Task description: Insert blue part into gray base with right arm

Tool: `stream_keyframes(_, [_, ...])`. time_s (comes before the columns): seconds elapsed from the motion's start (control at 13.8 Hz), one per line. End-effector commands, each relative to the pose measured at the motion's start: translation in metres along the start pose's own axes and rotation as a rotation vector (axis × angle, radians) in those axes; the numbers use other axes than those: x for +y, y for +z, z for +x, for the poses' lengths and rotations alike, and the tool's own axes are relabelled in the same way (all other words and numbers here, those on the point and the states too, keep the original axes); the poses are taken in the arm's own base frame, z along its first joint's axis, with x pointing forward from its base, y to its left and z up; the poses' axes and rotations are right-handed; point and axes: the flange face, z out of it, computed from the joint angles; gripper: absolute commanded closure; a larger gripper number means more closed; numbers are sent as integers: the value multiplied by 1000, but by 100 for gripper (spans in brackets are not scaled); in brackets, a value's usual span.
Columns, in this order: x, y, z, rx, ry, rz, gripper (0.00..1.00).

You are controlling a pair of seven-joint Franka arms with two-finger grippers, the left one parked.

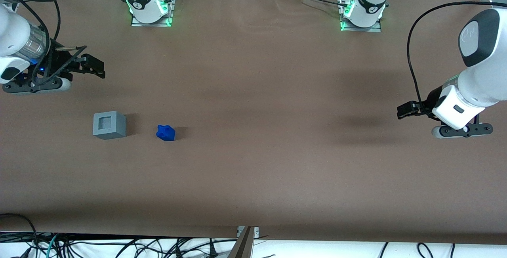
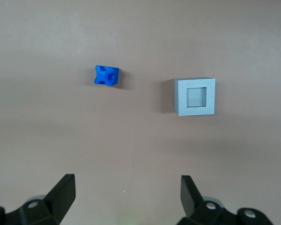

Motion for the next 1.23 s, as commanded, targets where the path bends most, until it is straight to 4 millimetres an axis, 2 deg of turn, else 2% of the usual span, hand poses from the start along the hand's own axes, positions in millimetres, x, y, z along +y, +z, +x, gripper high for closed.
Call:
stream_keyframes(0.0, [2,-7,-5,6,-10,-8,1])
stream_keyframes(1.16, [8,-10,1,34,-21,-9,1])
